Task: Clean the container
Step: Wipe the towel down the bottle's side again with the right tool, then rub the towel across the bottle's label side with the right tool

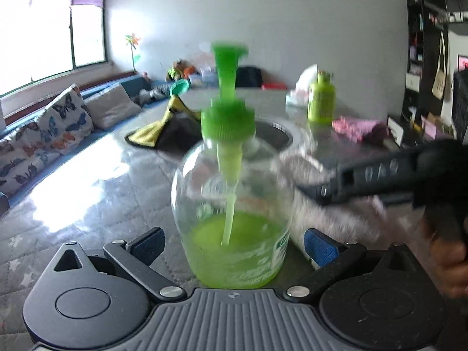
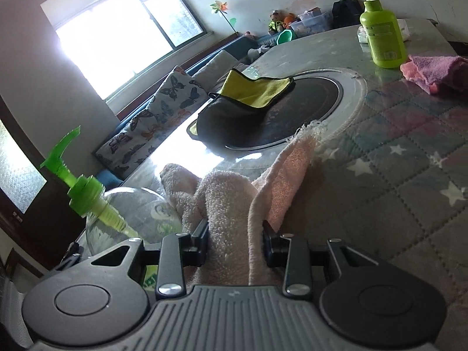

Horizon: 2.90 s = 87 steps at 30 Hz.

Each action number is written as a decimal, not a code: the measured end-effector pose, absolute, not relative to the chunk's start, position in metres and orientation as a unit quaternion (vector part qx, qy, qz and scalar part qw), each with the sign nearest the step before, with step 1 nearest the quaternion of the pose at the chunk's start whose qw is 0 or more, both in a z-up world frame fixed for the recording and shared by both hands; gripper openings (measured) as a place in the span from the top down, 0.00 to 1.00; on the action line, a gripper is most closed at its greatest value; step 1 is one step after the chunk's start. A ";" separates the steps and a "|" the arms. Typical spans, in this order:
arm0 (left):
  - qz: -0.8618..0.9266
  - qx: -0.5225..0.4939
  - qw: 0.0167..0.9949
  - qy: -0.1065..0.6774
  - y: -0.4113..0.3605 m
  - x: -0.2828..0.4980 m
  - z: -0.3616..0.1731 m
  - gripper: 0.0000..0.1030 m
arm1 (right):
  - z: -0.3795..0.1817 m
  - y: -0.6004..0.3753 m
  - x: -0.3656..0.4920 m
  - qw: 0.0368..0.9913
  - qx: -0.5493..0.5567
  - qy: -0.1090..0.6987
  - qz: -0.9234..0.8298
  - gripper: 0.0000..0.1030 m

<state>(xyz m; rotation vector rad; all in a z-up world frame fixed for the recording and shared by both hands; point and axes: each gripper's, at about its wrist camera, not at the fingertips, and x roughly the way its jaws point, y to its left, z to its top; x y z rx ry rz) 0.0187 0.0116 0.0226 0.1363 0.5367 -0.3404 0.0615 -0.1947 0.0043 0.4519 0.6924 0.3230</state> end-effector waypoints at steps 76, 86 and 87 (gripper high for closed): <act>-0.244 0.088 0.933 0.250 0.039 0.000 0.015 0.18 | 0.051 -0.189 0.043 0.889 0.270 0.290 0.227 0.67; -0.243 0.091 0.933 0.249 0.037 0.001 0.014 0.18 | 0.016 -0.196 0.060 0.880 0.278 0.335 0.190 0.67; -0.243 0.091 0.933 0.249 0.036 0.001 0.014 0.18 | 0.012 -0.195 0.060 0.879 0.277 0.341 0.186 0.67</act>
